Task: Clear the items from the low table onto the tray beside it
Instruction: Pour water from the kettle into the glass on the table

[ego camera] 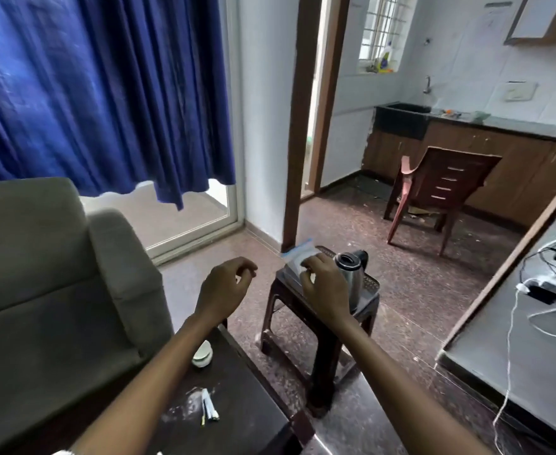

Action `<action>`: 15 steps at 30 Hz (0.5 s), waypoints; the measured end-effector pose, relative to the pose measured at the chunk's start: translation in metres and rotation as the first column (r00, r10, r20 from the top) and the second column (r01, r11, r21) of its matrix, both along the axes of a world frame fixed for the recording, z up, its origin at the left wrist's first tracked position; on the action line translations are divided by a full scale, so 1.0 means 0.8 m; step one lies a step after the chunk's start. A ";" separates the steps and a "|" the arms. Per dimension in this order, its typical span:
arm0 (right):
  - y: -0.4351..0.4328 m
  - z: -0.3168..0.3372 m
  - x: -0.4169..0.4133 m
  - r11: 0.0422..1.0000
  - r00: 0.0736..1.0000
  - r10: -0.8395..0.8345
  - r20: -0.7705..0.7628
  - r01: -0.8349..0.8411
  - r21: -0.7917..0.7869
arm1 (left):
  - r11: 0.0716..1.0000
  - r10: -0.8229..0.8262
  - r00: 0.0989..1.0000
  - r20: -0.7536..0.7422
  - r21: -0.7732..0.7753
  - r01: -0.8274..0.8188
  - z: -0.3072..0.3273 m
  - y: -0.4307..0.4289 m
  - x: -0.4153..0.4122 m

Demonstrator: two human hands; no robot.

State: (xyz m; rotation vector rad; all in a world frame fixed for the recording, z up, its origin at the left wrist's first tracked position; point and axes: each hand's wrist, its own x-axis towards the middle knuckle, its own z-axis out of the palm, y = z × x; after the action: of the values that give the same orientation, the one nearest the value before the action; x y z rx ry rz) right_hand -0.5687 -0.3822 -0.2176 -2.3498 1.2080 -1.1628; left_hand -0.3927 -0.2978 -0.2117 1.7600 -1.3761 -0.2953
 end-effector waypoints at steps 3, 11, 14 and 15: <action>-0.036 -0.025 -0.038 0.995 0.999 -0.047 -0.027 0.049 0.088 | 0.998 -0.029 0.999 -0.033 0.046 0.031 -0.017 -0.040 -0.031; -0.152 -0.076 -0.103 0.976 0.983 -0.114 -0.141 0.137 0.167 | 0.981 -0.079 0.982 -0.169 0.164 0.107 -0.072 -0.178 -0.072; -0.198 -0.087 -0.119 0.962 0.973 -0.104 -0.205 0.150 0.226 | 0.971 -0.060 0.975 -0.216 0.215 0.107 -0.096 -0.229 -0.080; -0.214 -0.089 -0.122 0.960 0.969 -0.086 -0.232 0.143 0.240 | 0.965 -0.056 0.975 -0.215 0.237 0.108 -0.105 -0.245 -0.082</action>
State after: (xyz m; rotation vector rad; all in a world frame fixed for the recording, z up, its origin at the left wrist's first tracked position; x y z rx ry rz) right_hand -0.6666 -0.5532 -0.2889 -2.2801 1.4878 -0.7368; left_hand -0.4585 -0.4937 -0.2955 1.8157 -1.3068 -0.7031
